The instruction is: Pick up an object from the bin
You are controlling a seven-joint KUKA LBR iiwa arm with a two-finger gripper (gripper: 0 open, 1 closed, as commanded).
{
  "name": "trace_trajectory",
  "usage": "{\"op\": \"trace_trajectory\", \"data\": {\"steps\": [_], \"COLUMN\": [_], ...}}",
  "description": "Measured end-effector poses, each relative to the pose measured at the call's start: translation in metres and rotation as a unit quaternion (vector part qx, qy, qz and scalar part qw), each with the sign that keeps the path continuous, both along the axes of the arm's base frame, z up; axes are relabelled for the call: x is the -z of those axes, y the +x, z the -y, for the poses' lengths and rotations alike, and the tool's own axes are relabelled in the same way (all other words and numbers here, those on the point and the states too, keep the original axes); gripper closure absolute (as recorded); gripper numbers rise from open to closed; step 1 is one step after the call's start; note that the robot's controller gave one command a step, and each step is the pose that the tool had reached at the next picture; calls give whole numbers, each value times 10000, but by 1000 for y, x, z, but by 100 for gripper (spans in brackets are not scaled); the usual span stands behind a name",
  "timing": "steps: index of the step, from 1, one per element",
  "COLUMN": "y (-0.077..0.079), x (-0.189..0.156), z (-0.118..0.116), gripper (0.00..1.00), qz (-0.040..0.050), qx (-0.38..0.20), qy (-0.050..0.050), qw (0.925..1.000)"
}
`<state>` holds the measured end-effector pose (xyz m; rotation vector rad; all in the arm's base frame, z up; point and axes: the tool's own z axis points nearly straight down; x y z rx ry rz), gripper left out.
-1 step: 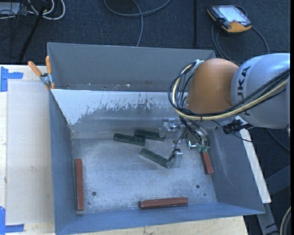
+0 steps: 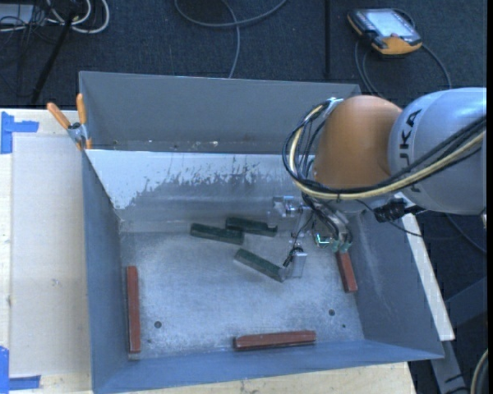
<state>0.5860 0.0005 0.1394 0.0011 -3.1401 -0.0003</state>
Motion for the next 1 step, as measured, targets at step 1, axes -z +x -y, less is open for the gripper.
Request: {"op": "trace_trajectory", "data": {"steps": [1], "y": [-10], "x": [37], "z": [-6], "gripper": [0], "qz": [42], "qx": [173], "qy": [0], "qw": [9998]}}
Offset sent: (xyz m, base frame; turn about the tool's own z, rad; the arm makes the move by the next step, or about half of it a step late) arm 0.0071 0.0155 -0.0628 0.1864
